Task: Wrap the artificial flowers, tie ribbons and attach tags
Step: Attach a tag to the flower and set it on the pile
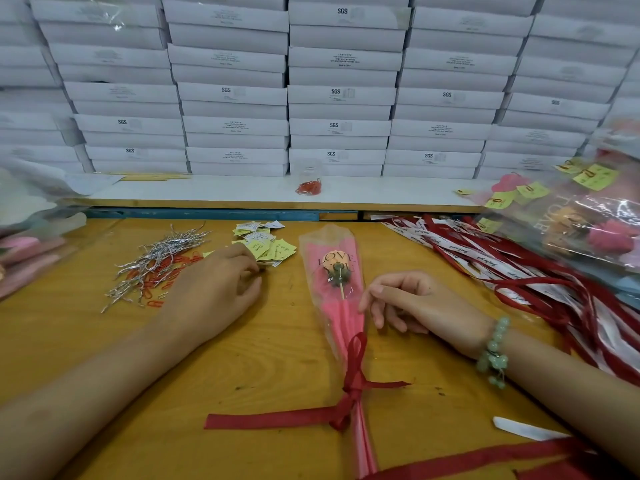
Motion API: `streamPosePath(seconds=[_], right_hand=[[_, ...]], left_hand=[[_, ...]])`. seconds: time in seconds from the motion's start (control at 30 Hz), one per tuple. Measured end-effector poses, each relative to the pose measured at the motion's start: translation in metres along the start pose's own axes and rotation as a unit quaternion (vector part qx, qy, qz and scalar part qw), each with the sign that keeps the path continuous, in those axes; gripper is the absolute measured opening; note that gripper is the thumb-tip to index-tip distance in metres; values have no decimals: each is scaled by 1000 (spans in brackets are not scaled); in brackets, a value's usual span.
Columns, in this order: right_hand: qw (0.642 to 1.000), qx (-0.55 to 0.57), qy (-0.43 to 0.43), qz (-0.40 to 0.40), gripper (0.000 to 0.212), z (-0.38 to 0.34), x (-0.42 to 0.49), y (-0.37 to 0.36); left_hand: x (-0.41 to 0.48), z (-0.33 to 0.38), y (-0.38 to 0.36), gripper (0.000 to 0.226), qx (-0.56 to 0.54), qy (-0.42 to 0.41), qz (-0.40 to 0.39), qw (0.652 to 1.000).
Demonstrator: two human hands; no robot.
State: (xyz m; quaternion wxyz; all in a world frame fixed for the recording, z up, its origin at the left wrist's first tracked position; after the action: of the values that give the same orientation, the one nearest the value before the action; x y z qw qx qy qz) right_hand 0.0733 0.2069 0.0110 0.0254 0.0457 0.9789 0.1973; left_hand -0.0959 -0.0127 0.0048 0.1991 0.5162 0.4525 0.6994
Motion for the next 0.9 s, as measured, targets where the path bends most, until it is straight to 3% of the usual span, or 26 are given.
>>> streamPosePath(seconds=[0.27, 0.4, 0.6, 0.7, 0.8, 0.9], right_hand=[[1000, 18, -4, 11, 30, 4, 4, 1], [999, 31, -11, 39, 27, 5, 6, 3], [979, 158, -82, 104, 10, 11, 20, 9], [965, 205, -129, 105, 13, 13, 36, 17], [970, 128, -149, 143, 24, 13, 57, 22], [969, 22, -109, 220, 42, 13, 83, 25]], left_hand=[[1, 8, 10, 11, -116, -19, 74, 990], [1, 10, 11, 27, -342, 78, 140, 926], [2, 4, -7, 16, -467, 168, 88, 864], [1, -2, -11, 18, -501, 193, 78, 840], [1, -6, -12, 20, -523, 218, 69, 821], [0, -7, -11, 22, -514, 238, 61, 822]])
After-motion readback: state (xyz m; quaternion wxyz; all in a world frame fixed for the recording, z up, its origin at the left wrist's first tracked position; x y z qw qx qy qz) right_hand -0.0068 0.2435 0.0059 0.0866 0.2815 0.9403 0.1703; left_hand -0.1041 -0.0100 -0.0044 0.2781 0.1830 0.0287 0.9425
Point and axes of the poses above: each hand's wrist, its own x-axis towards the middle knuckle, its own y-axis out of the back of the hand, z = x × y, the point moved 2 cm from there along x, towards the middle knuckle, and after that the axes turned 8 degrees about -y, right-handed, at the moved point
